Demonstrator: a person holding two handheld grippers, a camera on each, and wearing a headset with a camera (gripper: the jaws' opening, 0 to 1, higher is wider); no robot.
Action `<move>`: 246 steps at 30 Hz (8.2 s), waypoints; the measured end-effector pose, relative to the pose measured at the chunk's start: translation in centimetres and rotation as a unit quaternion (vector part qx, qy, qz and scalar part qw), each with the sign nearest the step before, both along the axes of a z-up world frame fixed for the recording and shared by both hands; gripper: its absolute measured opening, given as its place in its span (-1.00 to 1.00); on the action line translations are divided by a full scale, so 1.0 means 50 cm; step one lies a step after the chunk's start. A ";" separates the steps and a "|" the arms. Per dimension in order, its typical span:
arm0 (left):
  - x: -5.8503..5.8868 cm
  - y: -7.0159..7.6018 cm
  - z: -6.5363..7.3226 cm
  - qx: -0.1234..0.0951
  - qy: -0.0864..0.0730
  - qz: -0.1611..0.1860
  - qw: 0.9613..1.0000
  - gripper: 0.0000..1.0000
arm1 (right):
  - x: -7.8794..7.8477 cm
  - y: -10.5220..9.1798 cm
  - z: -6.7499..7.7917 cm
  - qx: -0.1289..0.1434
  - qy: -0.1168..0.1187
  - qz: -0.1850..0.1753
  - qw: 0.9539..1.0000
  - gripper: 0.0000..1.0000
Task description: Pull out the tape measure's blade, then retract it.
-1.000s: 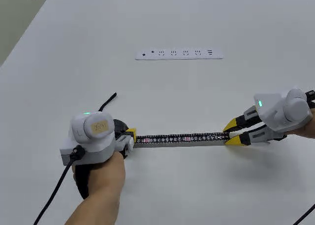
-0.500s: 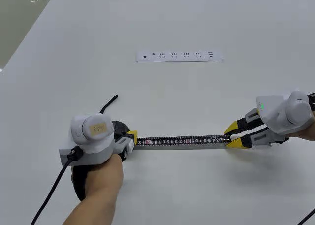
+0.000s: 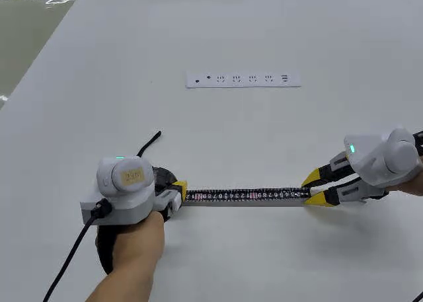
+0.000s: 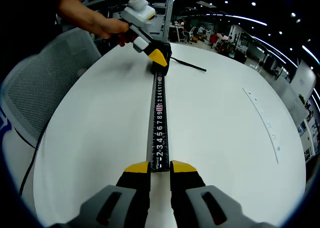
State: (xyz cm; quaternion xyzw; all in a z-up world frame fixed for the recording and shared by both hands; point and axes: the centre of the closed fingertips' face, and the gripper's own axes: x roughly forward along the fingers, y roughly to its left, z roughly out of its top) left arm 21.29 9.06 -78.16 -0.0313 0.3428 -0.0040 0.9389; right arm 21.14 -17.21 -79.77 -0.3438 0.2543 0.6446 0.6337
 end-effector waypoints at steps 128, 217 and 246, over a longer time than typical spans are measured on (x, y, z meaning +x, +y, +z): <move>-0.012 0.008 -0.001 -0.020 0.016 0.008 1.000 0.19 | -0.009 0.094 0.028 0.027 -0.006 0.022 0.999 -0.72; -0.010 0.015 0.000 -0.042 0.018 0.018 0.999 0.19 | -0.010 0.147 0.040 0.037 -0.007 0.037 0.999 -0.72; -0.007 0.017 -0.003 -0.045 0.019 0.015 0.999 0.19 | -0.011 0.166 0.035 0.041 -0.005 0.038 0.998 -0.72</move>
